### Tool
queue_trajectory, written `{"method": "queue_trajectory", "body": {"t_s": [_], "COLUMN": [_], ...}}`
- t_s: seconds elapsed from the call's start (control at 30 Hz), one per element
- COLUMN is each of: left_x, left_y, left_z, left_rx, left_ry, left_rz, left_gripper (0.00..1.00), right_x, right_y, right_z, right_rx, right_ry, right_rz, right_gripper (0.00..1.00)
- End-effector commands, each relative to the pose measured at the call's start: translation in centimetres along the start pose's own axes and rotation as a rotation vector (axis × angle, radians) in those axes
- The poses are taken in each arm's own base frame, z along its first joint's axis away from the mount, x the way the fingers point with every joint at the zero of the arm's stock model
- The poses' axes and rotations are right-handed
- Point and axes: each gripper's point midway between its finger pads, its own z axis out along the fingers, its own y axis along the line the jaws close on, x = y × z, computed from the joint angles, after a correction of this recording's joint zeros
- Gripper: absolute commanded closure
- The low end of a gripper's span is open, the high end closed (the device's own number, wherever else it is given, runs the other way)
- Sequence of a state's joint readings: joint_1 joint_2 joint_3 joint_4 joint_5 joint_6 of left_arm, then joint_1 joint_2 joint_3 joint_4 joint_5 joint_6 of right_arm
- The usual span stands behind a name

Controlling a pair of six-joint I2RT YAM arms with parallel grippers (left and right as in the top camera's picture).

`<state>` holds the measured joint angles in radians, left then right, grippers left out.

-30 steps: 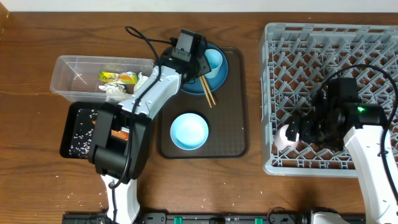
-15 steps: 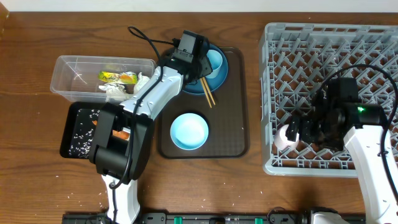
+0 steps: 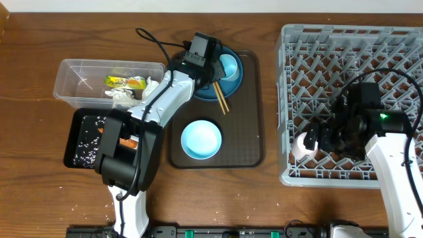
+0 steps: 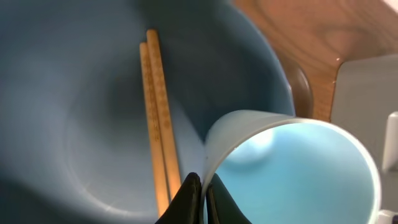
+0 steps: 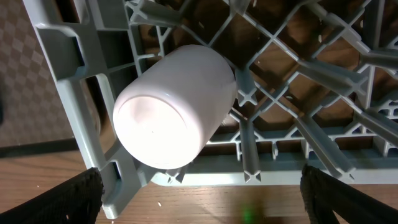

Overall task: Sort waste into correct bins and load items into the dishwasher rack
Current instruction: 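Lift the light-blue cup and turn it sideways toward the right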

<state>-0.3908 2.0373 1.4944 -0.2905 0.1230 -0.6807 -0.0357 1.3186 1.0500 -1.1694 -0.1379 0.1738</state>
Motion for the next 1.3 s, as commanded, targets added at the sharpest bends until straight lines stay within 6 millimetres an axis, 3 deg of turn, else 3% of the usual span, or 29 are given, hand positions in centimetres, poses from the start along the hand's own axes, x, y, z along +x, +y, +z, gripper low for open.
{"method": "queue_trajectory", "body": {"t_s": [0.0,0.13,0.33,0.47,0.53,0.63,0.77,0.87,1.07,1.27], "left_x": [-1.3,-3.6,-5.2,-3.0,-1.5,0.9,2.9,3.9,5.8,6.6], "left_y": [-0.3,-2.1,-6.8,-10.4,-11.2,-11.4,-10.8,-10.7,-11.6,-11.2], "left_z": [-0.4,-3.0,-10.0,-15.8,-18.4,-22.8,-26.6,-29.0,-31.9,-32.1], "left_rx": [0.014,0.075,0.267,0.473,0.552,0.66,0.764,0.842,0.991,1.007], "left_ry": [-0.05,-0.117,-0.148,-0.029,0.048,0.177,0.284,0.359,0.487,0.503], "left_rz": [-0.003,-0.016,0.009,0.055,0.07,0.098,0.147,0.147,0.171,0.206], "left_gripper": [0.94,0.94,0.94,0.94,0.94,0.94,0.94,0.94,0.94,0.94], "right_x": [-0.6,-0.6,-0.6,-0.6,-0.6,-0.6,-0.6,-0.6,-0.6,-0.6], "right_y": [0.1,0.1,0.1,0.1,0.1,0.1,0.1,0.1,0.1,0.1], "right_z": [-0.5,-0.5,-0.5,-0.5,-0.5,-0.5,-0.5,-0.5,-0.5,-0.5], "right_rx": [-0.003,-0.003,-0.003,-0.003,-0.003,-0.003,-0.003,-0.003,-0.003,-0.003], "right_ry": [-0.019,-0.019,-0.019,-0.019,-0.019,-0.019,-0.019,-0.019,-0.019,-0.019], "right_rz": [-0.01,-0.01,-0.01,-0.01,-0.01,-0.01,-0.01,-0.01,-0.01,-0.01], "right_gripper": [0.01,0.01,0.01,0.01,0.01,0.01,0.01,0.01,0.01,0.01]}}
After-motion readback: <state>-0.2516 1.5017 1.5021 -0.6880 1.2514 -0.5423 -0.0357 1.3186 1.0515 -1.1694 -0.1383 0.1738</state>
